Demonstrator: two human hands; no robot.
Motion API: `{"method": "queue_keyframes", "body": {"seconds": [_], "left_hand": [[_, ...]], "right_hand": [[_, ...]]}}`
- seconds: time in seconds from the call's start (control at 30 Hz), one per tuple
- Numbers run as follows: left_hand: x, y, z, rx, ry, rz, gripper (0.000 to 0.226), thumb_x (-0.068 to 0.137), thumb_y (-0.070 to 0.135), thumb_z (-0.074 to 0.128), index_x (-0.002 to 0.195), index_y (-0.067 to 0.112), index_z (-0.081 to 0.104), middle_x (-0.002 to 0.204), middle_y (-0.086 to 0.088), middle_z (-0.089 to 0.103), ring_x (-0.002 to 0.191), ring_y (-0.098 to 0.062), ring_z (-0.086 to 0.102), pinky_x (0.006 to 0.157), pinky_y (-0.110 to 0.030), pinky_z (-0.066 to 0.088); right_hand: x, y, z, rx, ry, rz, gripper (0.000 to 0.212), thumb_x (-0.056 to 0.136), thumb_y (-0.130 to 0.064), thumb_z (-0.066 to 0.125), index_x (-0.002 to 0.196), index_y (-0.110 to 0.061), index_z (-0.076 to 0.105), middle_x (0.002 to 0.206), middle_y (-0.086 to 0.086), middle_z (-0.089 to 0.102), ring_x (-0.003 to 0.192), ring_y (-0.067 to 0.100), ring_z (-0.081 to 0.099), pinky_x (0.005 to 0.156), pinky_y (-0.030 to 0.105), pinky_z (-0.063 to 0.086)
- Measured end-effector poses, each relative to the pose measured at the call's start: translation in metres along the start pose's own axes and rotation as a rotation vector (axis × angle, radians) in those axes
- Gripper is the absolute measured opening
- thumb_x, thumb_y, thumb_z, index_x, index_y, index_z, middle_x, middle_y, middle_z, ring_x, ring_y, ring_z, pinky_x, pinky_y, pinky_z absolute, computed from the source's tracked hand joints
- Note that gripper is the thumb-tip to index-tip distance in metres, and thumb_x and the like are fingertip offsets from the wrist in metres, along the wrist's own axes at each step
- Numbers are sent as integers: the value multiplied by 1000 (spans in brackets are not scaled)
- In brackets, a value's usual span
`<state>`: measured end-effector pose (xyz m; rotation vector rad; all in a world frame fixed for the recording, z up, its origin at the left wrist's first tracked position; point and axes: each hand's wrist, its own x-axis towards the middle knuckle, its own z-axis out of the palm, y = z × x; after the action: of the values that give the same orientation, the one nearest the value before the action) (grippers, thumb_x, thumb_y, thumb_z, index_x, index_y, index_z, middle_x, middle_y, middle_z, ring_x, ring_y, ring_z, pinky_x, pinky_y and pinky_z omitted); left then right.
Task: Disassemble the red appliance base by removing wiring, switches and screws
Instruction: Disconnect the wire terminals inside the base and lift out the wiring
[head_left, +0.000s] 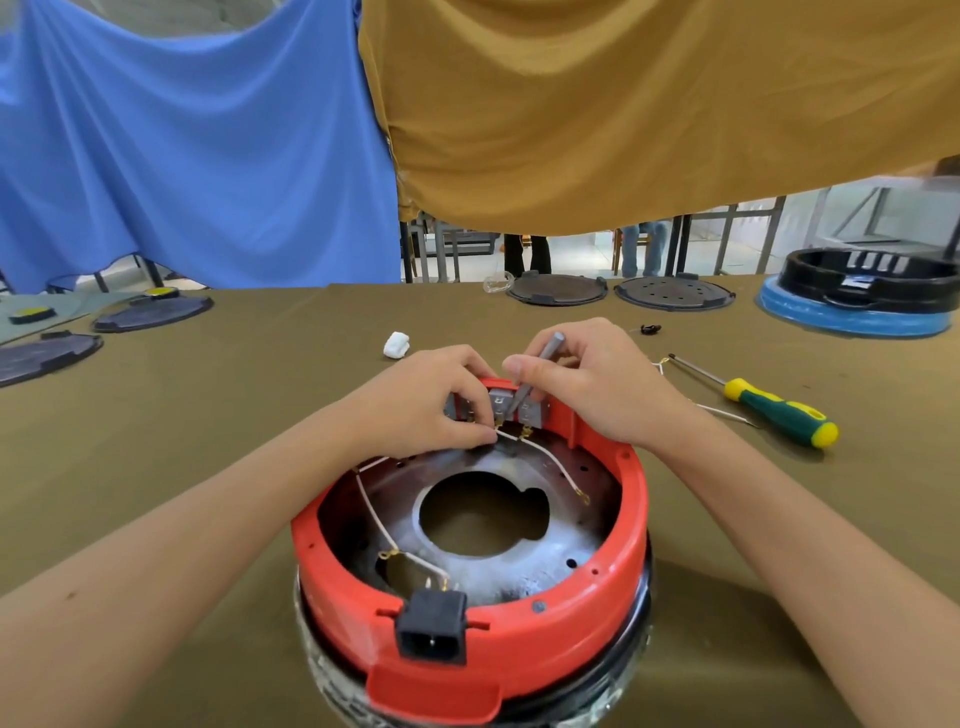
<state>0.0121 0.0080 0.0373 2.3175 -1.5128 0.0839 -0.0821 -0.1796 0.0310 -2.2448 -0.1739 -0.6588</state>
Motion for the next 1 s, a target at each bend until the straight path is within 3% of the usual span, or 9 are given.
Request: {"method": "queue_keyframes", "body": {"seconds": [0.13,0.27,0.33,0.47,0.6,0.73,0.9,1.0], "left_hand": [[0,-1,0,-13,-14,-10,6,82,31,76,77,29,76,116,14,54,98,-4,57,90,-23,43],[1,-1,0,-4,-20,-15,6,82,33,75,77,30,76,117,15,54,97,1,53,85,-13,40],[1,-1,0,-12,-32,-14,6,82,33,76,77,30,76,117,15,53,96,1,54,86,-15,41],[-1,2,-1,-28,-39,-21,5,81,33,77,76,32,75,115,15,50,93,1,56,91,-27,45],[0,0,-1,-29,-22,-26,5,81,33,76,77,30,76,114,17,52,96,0,55,89,-18,42],[0,-2,-1,-24,-16,-30,5,81,35,75,77,31,75,115,19,52,98,0,54,86,-11,39],[1,-2,-1,-34,-44,-27,5,80,35,76,77,32,76,116,19,51,95,1,56,91,-24,45],[0,-2,-1,-53,-45,-27,5,80,37,77,76,33,75,117,21,51,98,3,54,93,-25,44]], "right_hand": [[4,-2,1,55,-23,40,28,93,-32,69,74,-11,72,63,-3,71,65,17,66,69,35,50],[8,0,3,87,-6,67,32,94,-33,67,73,-10,73,60,0,70,63,14,66,69,29,50],[8,1,5,99,-16,90,33,95,-34,66,72,-12,73,59,-2,69,59,9,64,67,25,48],[4,1,7,38,3,70,32,93,-38,67,69,-16,70,62,0,69,65,21,64,71,41,53],[2,-2,6,64,66,50,31,93,-35,67,70,-15,70,66,2,71,69,23,67,77,48,54],[1,-2,6,71,63,51,30,93,-34,68,70,-15,70,66,1,71,69,21,68,78,47,55],[2,2,6,101,26,47,32,94,-36,67,70,-15,71,60,-5,69,62,12,66,70,33,52],[2,3,6,119,28,38,32,95,-37,65,70,-18,72,60,-4,69,60,9,65,68,27,51]]}}
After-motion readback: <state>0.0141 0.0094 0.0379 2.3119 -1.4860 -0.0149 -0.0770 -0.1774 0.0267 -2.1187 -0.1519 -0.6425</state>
